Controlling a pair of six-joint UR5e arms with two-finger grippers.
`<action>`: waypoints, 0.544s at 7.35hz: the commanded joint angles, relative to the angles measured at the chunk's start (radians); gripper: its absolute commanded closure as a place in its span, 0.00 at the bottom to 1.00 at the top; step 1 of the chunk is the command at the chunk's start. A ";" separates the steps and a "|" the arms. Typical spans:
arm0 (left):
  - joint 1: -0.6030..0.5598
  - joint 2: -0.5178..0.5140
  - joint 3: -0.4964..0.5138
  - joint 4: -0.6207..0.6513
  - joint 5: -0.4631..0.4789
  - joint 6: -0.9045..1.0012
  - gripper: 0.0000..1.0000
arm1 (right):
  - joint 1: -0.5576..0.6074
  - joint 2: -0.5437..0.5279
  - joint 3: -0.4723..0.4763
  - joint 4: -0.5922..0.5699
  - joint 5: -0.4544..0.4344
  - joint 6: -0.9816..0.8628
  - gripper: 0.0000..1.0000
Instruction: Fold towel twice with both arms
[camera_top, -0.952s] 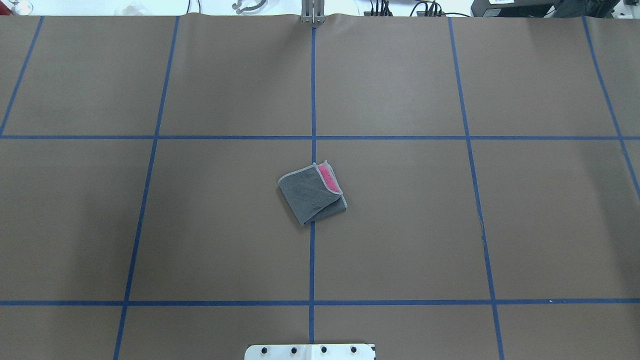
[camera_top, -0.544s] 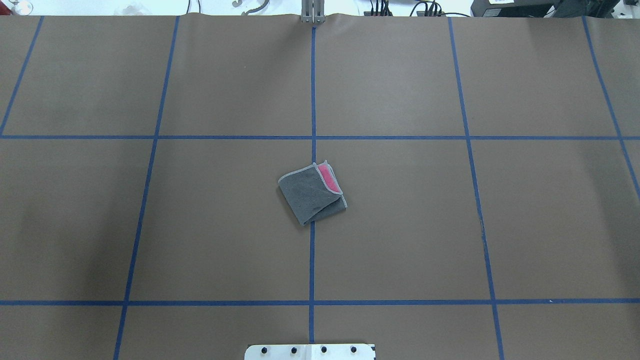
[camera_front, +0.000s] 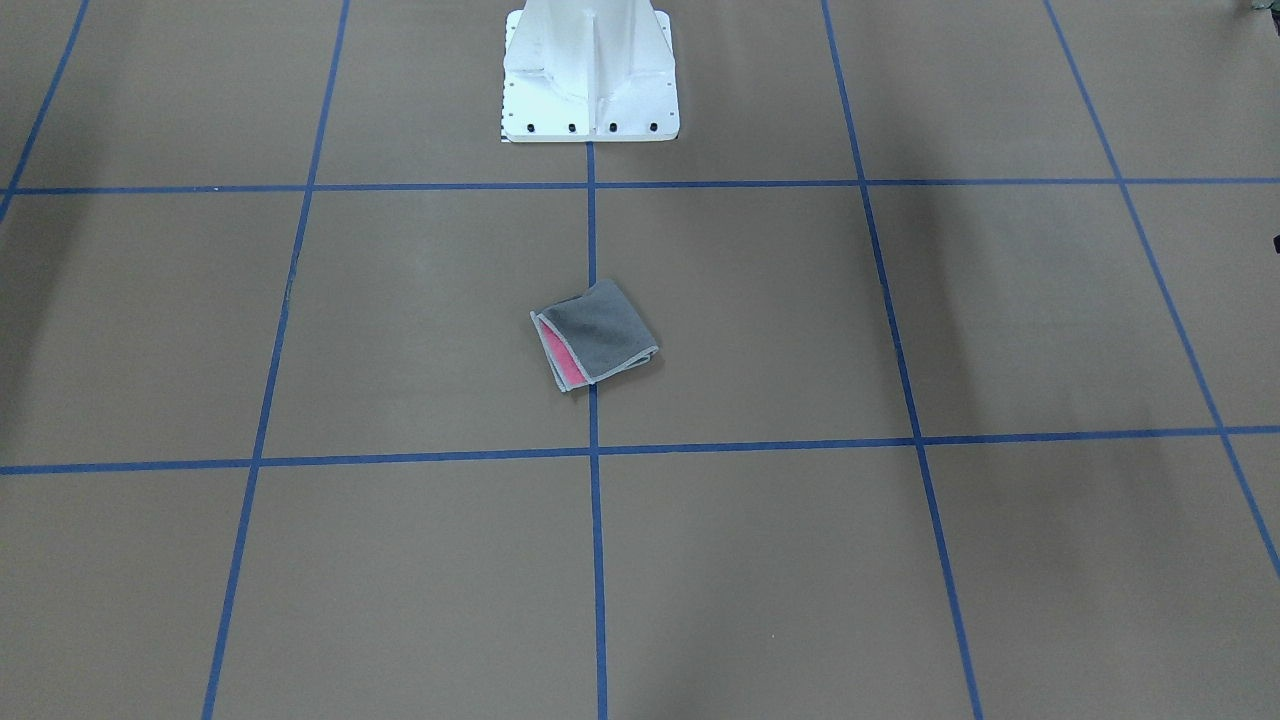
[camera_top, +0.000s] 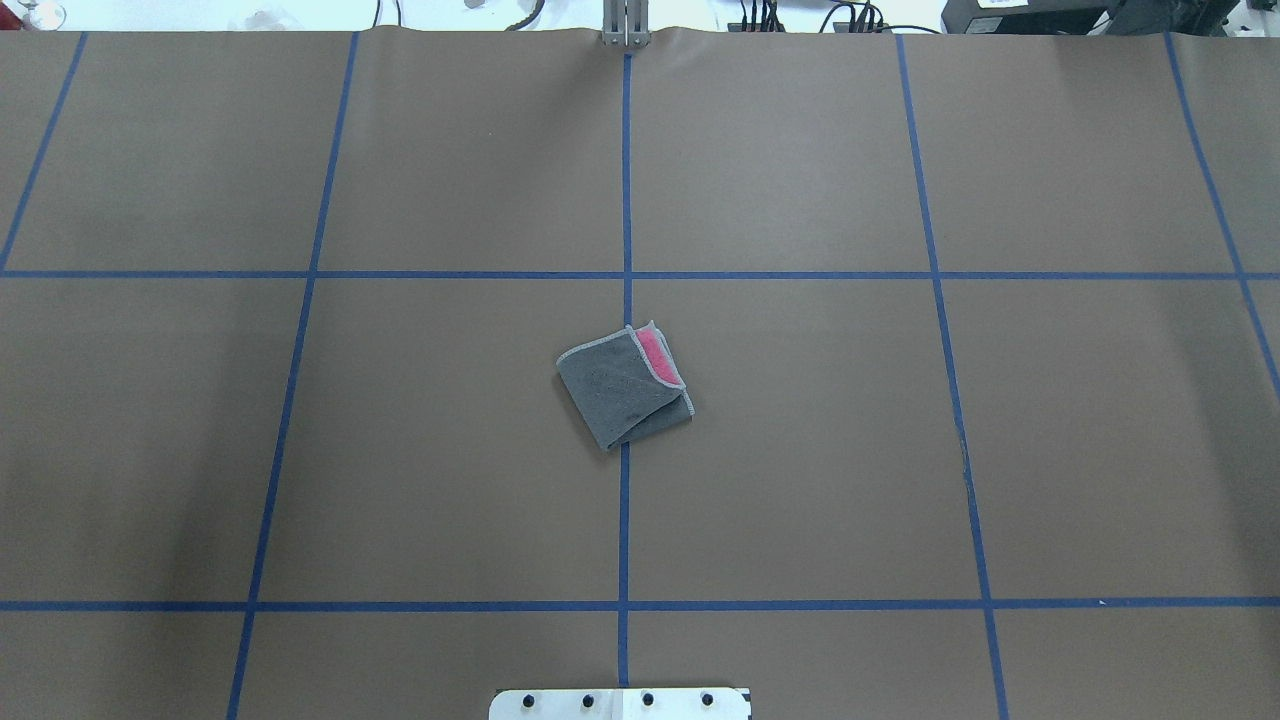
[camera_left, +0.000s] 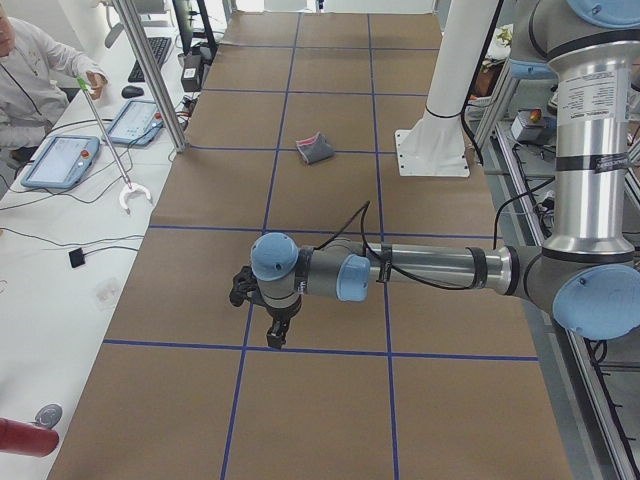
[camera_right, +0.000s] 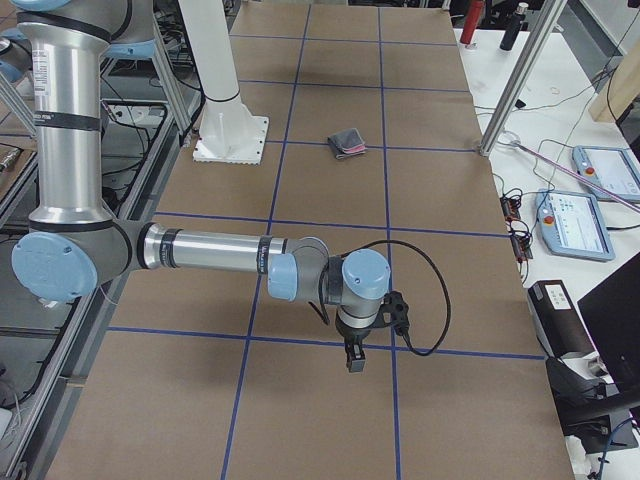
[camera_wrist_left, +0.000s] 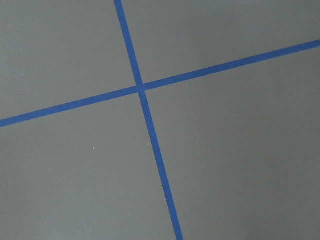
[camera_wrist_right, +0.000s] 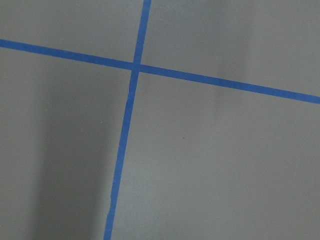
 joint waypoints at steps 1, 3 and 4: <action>-0.005 0.024 -0.003 0.004 -0.003 -0.003 0.00 | -0.001 0.002 0.001 0.000 0.000 0.000 0.00; -0.004 0.022 0.002 -0.001 -0.003 -0.005 0.00 | -0.001 0.002 -0.002 0.008 0.002 0.000 0.00; -0.004 0.030 0.006 -0.001 0.000 -0.003 0.00 | -0.001 0.002 -0.002 0.009 0.002 0.002 0.00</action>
